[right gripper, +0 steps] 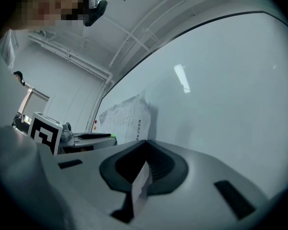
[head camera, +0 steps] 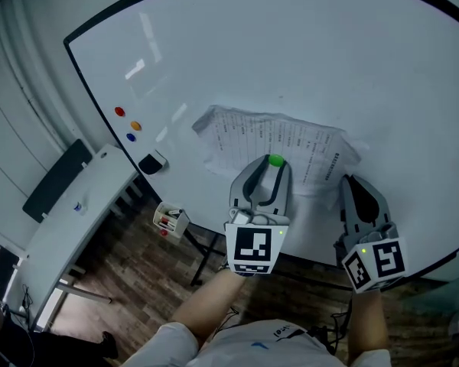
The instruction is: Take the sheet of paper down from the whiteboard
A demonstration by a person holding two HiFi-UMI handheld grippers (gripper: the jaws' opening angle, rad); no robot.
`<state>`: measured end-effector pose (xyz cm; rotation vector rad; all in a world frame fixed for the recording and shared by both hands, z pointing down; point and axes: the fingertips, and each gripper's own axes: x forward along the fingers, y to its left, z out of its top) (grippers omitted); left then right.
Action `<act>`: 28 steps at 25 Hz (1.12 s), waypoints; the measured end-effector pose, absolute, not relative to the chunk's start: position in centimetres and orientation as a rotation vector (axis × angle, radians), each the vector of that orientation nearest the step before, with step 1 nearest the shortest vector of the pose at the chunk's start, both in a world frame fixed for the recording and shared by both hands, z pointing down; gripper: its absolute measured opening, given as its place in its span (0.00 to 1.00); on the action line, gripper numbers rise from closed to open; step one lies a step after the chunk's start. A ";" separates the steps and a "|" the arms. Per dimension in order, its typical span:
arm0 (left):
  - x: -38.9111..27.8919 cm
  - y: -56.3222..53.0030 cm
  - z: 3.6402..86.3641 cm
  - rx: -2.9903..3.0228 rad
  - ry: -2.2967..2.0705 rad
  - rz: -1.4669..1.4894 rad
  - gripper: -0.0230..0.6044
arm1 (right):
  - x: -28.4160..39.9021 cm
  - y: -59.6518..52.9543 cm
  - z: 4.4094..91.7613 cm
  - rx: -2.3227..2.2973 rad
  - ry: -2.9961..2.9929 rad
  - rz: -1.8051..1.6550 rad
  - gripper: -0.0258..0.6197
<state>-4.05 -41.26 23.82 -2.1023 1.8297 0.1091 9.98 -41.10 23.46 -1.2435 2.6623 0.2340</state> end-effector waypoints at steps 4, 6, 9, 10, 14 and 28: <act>-3.8 -41.2 23.7 -2.122 1.815 0.110 0.25 | 10.3 -40.9 23.3 -1.203 2.655 0.170 0.06; -3.8 -41.1 23.7 -2.134 1.812 0.110 0.25 | 10.4 -40.9 23.3 -1.180 2.654 0.136 0.06; -4.0 -40.7 24.2 -2.143 1.818 0.109 0.25 | 10.5 -41.0 23.9 -1.161 2.654 0.083 0.06; -4.1 -40.5 24.4 -2.144 1.820 0.107 0.25 | 10.5 -41.1 24.1 -1.154 2.655 0.066 0.06; -4.0 -39.5 24.6 -2.152 1.818 0.111 0.25 | 10.6 -40.9 24.8 -1.127 2.671 0.008 0.06; -4.3 -34.7 33.1 -2.335 1.825 0.028 0.25 | 9.7 -38.4 33.7 -1.172 2.757 -0.208 0.06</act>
